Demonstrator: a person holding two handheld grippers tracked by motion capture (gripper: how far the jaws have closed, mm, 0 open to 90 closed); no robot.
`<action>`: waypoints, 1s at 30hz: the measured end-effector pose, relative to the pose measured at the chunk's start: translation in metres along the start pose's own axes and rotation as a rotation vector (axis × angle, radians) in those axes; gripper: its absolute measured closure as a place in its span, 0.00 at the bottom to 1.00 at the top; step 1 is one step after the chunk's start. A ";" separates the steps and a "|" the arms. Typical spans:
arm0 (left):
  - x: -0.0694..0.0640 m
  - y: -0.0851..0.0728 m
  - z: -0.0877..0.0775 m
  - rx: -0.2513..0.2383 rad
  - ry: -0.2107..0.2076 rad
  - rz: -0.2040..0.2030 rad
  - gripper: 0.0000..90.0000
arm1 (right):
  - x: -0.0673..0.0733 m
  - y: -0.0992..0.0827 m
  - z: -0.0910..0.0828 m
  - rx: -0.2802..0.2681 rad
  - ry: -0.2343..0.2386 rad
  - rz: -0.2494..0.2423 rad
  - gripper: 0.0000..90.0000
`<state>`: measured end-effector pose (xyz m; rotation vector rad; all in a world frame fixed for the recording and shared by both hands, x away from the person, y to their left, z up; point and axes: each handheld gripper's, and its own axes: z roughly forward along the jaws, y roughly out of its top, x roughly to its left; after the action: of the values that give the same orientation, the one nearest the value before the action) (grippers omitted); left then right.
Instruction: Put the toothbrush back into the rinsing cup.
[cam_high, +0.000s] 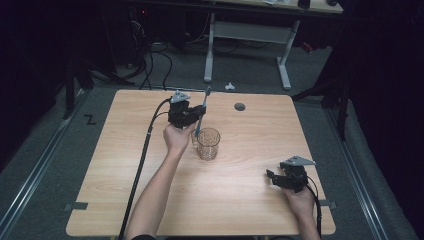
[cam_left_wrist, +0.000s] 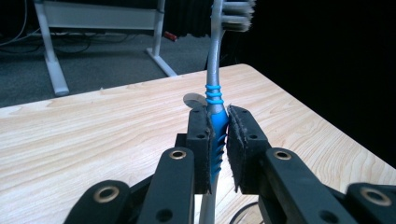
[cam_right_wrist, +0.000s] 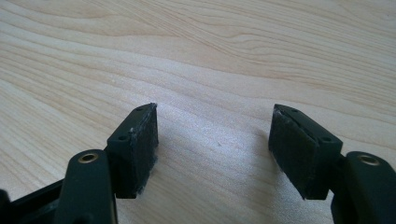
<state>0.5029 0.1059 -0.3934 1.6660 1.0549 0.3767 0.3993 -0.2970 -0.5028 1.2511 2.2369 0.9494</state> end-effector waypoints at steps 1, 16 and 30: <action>0.000 0.000 -0.001 0.002 0.002 0.000 0.88 | 0.000 0.000 0.000 0.000 0.000 0.000 0.37; 0.002 -0.001 -0.010 0.035 0.027 0.011 0.88 | 0.000 0.000 0.000 -0.001 0.000 0.001 0.37; -0.001 -0.002 -0.015 0.066 0.035 0.028 0.88 | 0.000 0.000 0.000 0.000 0.000 0.001 0.37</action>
<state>0.4911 0.1143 -0.3892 1.7403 1.0810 0.3939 0.3995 -0.2971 -0.5028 1.2521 2.2366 0.9504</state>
